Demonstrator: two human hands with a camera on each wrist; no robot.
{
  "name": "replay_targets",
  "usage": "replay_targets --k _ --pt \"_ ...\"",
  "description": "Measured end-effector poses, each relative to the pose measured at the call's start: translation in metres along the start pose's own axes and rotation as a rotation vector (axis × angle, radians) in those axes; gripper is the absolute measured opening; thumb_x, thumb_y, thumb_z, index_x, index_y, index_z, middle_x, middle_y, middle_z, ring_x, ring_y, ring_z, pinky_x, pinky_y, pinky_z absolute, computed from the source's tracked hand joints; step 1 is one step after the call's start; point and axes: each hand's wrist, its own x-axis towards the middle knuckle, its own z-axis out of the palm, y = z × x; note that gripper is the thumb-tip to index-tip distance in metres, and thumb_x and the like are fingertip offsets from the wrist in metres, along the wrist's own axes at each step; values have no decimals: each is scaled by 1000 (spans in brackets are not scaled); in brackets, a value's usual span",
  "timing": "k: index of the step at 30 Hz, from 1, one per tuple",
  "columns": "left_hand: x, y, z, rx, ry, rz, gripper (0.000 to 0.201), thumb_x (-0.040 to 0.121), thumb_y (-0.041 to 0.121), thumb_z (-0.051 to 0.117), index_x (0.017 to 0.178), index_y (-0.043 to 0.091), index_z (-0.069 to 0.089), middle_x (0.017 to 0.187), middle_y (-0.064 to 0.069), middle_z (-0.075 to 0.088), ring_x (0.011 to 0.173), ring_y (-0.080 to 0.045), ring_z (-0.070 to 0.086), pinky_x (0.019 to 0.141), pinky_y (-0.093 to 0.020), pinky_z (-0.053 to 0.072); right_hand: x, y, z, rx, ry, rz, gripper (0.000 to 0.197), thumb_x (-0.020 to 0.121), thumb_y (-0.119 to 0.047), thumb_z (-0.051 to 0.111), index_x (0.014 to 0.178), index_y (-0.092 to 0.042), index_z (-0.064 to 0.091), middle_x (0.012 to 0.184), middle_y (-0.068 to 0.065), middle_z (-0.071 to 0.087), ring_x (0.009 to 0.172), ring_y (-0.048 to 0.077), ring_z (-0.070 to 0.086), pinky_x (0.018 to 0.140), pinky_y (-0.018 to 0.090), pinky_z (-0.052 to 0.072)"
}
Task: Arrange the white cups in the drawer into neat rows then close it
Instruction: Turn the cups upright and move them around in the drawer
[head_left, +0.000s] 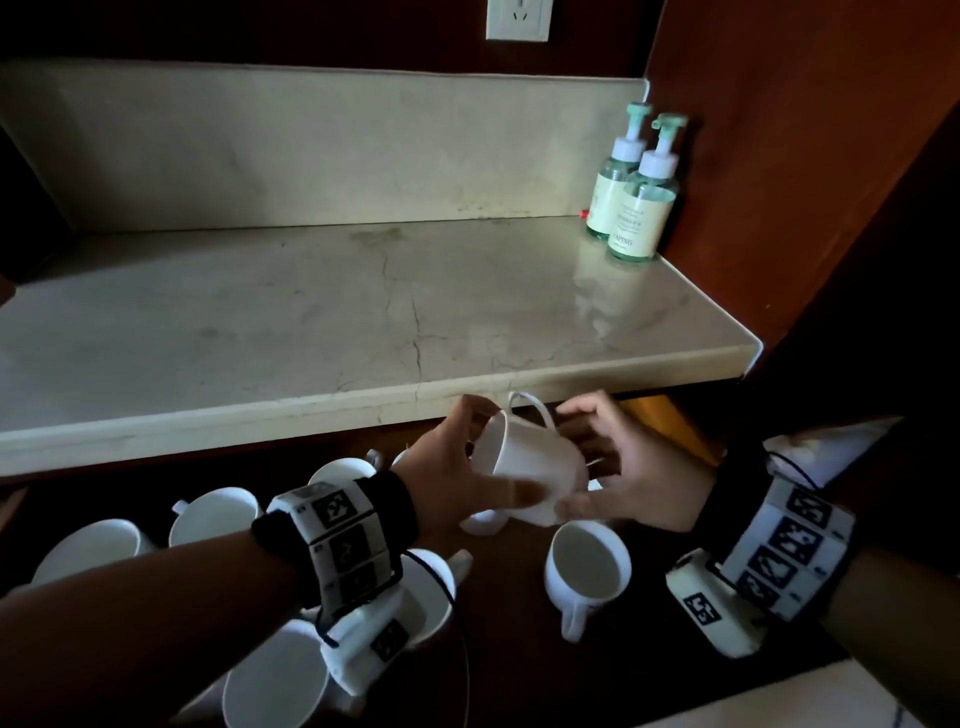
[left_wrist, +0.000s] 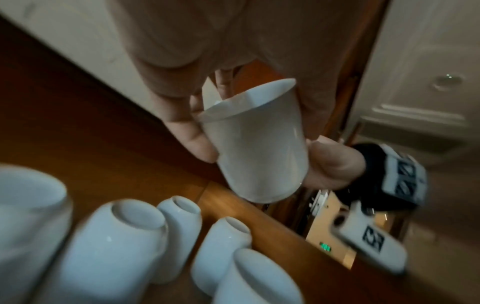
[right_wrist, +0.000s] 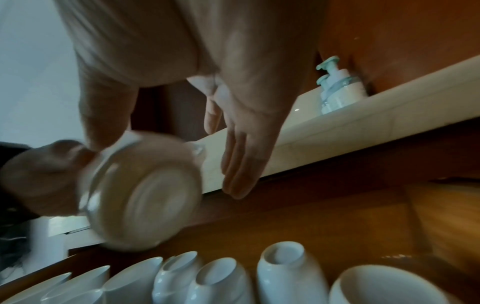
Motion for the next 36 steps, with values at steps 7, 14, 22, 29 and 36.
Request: replay_targets --k 7,14,22,29,36 --pt "-8 3 7 745 -133 130 97 54 56 80 130 35 25 127 10 41 105 -15 57 75 -29 50 13 42 -30 -600 -34 208 43 77 -44 73 110 -21 58 103 -4 63 96 13 60 80 28 49" --pt "-13 -4 25 963 -277 200 95 60 59 74 135 31 21 132 0 39 115 -21 51 88 -32 50 33 59 -34 -781 -71 361 51 79 -52 64 118 -21 54 113 -1 58 99 15 53 77 25 42" --pt "-15 -1 45 1130 -399 126 106 61 53 79 138 31 8 135 -6 36 113 -28 55 85 -39 52 49 66 -24 -780 -206 516 61 80 -54 61 126 -18 47 113 2 55 101 21 56 85 34 50" --pt "-15 -3 52 1228 -477 5 115 65 45 82 146 27 4 143 -13 29 119 -35 52 94 -43 46 63 77 1 -830 -294 588 95 73 -68 64 143 -13 31 140 8 47 123 26 51 92 35 46" --pt "-8 -20 65 1330 -562 -6 115 65 47 81 149 26 5 143 -17 27 125 -37 42 100 -49 41 64 79 6 -778 -336 641 123 62 -65 75 153 -20 7 156 11 25 140 32 33 107 43 41"
